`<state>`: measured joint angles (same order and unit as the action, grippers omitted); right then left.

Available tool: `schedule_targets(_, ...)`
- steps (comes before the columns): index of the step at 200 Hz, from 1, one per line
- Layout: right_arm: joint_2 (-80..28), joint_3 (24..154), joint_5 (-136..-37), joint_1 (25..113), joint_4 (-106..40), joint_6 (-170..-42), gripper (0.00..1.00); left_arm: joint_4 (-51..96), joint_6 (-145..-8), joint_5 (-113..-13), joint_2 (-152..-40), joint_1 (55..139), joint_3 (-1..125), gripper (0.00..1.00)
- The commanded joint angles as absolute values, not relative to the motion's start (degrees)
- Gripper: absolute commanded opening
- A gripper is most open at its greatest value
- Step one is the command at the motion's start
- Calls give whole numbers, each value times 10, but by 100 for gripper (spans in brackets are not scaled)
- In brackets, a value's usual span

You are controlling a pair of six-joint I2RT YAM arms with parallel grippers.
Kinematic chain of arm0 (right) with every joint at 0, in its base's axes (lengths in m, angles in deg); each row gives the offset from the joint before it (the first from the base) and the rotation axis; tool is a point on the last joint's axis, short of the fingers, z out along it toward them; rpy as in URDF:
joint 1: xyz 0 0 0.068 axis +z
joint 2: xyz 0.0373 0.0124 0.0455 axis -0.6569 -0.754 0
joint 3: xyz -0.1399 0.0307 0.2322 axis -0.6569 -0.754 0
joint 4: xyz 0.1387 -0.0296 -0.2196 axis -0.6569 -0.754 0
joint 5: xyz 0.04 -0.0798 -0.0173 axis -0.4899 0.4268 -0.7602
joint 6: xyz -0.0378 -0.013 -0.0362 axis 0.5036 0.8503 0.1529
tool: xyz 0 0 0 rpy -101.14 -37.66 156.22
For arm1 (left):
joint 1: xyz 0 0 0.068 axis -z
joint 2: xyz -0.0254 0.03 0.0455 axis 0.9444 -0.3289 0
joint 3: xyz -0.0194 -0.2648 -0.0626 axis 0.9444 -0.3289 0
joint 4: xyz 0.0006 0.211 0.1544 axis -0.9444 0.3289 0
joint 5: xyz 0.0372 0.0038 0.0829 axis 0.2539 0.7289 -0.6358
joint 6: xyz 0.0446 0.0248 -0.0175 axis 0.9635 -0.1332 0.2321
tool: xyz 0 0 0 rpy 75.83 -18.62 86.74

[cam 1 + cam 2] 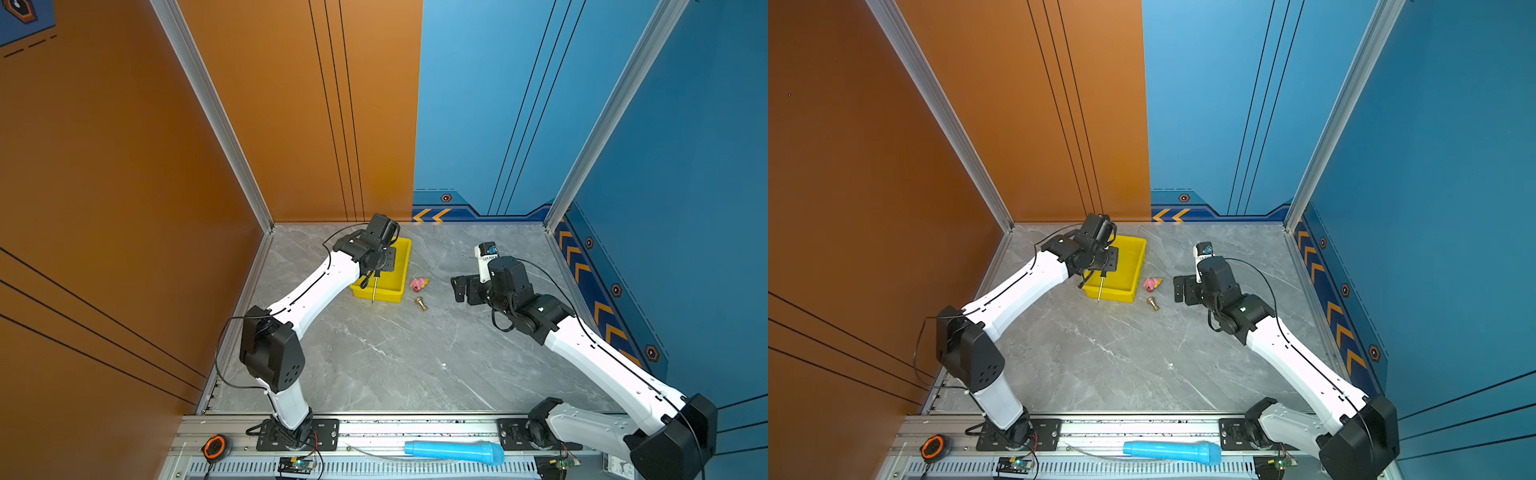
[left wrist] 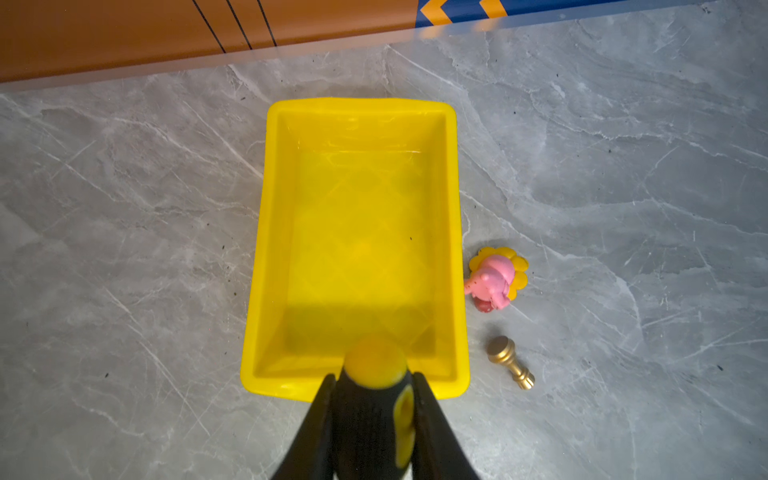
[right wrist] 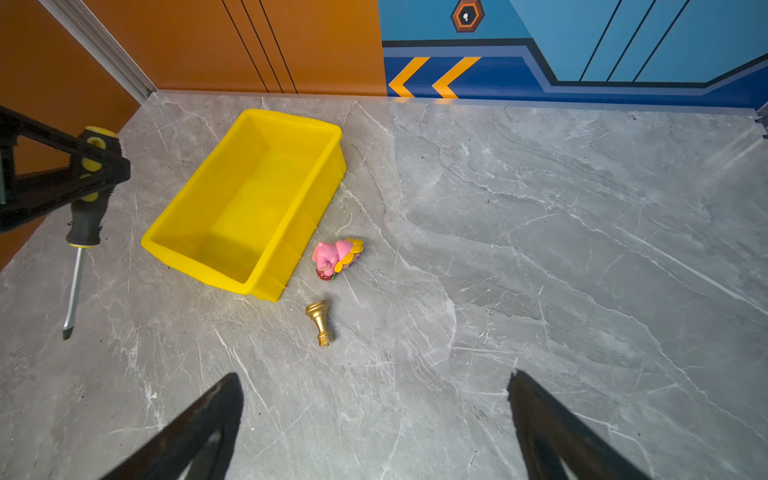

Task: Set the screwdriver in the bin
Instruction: 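Lift the screwdriver with the left gripper and carry it over the yellow bin, then lower the held screwdriver tip-down into the yellow bin with the left gripper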

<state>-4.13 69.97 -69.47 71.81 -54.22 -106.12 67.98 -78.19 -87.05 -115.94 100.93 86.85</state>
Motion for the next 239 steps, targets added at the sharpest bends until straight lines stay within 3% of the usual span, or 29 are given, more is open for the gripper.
schedule_targets(1, -48, 700, -704, 709, -503, -1078, 100, 677, -744, -864, -1196, 997, 922, 0)
schedule_targets(108, -73, 707, -688, 704, -520, -1100, 100, 666, -720, -838, -1402, 969, 1137, 0)
schedule_targets(239, -99, 719, -710, 700, -508, -1104, 100, 660, -729, -848, -1480, 952, 1144, 0)
